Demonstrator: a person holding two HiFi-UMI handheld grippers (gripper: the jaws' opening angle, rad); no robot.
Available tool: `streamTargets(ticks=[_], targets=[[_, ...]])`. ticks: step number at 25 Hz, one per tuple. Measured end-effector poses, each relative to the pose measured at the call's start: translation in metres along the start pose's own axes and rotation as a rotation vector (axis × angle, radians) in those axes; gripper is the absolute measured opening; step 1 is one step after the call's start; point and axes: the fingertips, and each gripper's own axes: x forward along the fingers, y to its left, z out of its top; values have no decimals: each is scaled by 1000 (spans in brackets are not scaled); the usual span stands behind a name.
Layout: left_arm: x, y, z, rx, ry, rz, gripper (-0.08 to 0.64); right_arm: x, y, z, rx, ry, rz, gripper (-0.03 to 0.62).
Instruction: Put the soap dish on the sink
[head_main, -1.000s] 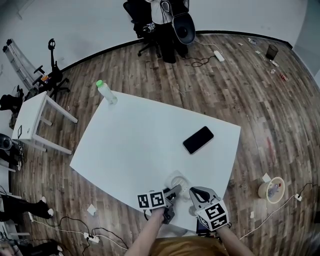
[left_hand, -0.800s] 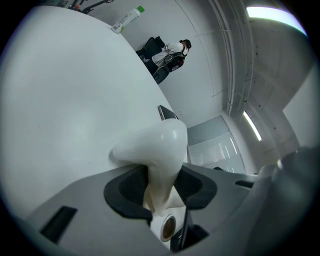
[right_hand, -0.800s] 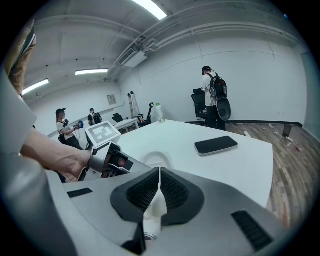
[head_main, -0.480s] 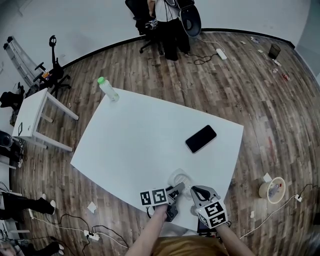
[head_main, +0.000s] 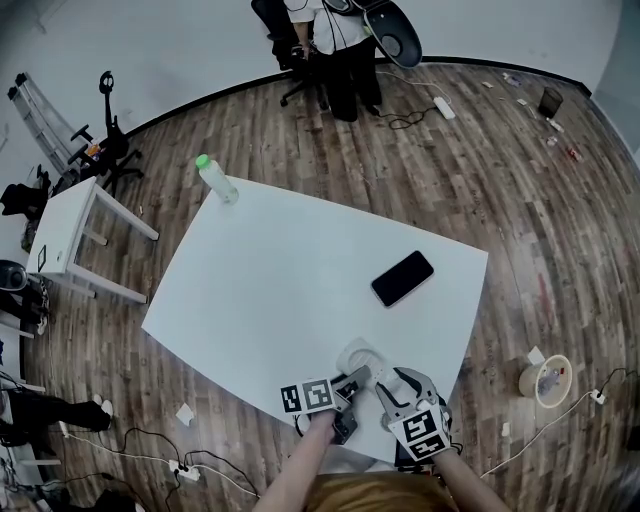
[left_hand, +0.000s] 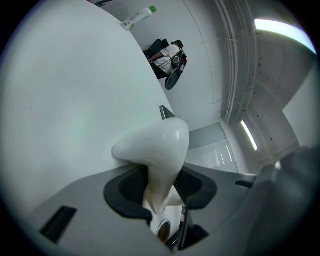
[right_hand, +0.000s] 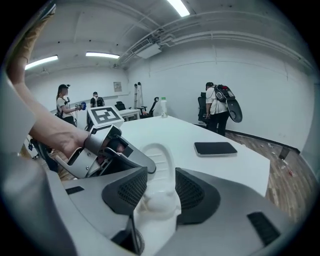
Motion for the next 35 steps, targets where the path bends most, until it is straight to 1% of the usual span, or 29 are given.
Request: streamTargets(ticks=[6, 7, 11, 15, 24, 30, 35], targets=[[-1, 1, 0, -1, 2, -1, 152, 5, 7, -18, -15, 72, 19, 235], [0, 1, 0, -2, 2, -1, 152, 6, 7, -21, -20, 83, 19, 238], [1, 0, -1, -3, 4, -1, 152, 11, 5, -30, -39, 118, 8, 238], [0, 1, 1, -4, 3, 3, 152, 16, 6, -30, -72, 126, 5, 238], [2, 1, -2, 2, 25, 31, 152, 15, 5, -31, -72, 142, -27, 238], [-4, -3, -4, -12, 48, 18, 153, 17, 7, -33, -68, 146, -38, 238], [-9, -6, -5, -2, 56, 19, 153, 16, 5, -33, -64, 147, -42, 238]])
